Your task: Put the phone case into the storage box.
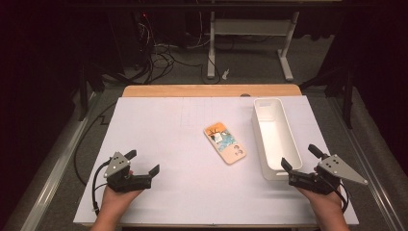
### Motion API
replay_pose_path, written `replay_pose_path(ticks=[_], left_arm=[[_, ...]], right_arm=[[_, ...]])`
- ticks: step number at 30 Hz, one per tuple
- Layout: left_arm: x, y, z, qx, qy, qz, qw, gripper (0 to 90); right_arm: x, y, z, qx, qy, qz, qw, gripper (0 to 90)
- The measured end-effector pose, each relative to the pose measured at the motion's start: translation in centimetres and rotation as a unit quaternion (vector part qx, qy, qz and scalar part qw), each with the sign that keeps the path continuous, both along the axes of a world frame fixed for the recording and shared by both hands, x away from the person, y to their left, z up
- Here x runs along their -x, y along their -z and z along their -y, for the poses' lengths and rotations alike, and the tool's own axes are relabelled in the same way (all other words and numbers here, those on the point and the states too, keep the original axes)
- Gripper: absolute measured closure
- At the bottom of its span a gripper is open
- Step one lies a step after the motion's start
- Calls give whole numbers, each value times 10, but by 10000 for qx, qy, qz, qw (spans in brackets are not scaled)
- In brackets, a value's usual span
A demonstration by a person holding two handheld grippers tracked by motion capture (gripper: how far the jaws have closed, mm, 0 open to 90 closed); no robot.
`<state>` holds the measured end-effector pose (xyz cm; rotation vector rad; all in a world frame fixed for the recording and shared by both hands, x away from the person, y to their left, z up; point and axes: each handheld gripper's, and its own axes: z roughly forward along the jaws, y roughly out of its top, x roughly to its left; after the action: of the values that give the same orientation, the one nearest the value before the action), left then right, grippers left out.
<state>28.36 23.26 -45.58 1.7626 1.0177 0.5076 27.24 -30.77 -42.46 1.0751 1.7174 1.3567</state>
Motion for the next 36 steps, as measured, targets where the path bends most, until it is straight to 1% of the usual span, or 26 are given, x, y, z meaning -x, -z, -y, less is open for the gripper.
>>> replay_pose_path(ticks=[2, 3, 4, 10, 11, 14, 18, 20, 27, 29, 31, 33, 36], left_arm=[[0, 0, 0, -26, -40, 86, 10000, 1], [0, 0, 0, -26, -40, 86, 10000, 1], [1, 0, 0, -55, -19, 146, 9999, 1], [3, -2, -1, -39, -3, 233, 9997, 2], [4, -3, -1, -34, 12, 283, 9996, 1], [4, -4, -1, -38, -10, 339, 9994, 1], [4, -4, -2, -38, -27, 368, 9993, 1], [4, -4, -1, -83, -12, 411, 9991, 2], [6, -5, -1, -91, 15, 422, 9991, 2], [6, -5, -1, -44, 18, 454, 9990, 2], [6, -5, -1, -40, 20, 476, 9989, 2], [6, -5, -1, -1, 64, 472, 9989, 2], [6, -5, 0, -14, 73, 516, 9986, 1]], right_arm=[[0, 0, 1, -8, -4, -2, 10000, 1], [0, 0, 1, -7, -5, 3, 10000, 1], [0, 0, 1, 1, -6, 11, 10000, 1], [1, -1, 0, 18, -58, 70, 10000, 1], [1, -1, -1, 10, -60, 75, 10000, 1], [1, -1, -1, 8, -78, 72, 9999, 1], [1, -1, -1, 4, -91, 73, 9999, 1], [1, -1, -1, 21, -92, 78, 9999, 1], [1, -1, -1, 15, -64, 78, 9999, 1], [2, -2, -1, 21, -67, 78, 9999, 1], [2, -2, -1, 26, -77, 83, 9999, 1], [2, -2, -1, 24, -84, 81, 9999, 1], [1, -1, -3, 17, -102, 70, 9999, 1]])
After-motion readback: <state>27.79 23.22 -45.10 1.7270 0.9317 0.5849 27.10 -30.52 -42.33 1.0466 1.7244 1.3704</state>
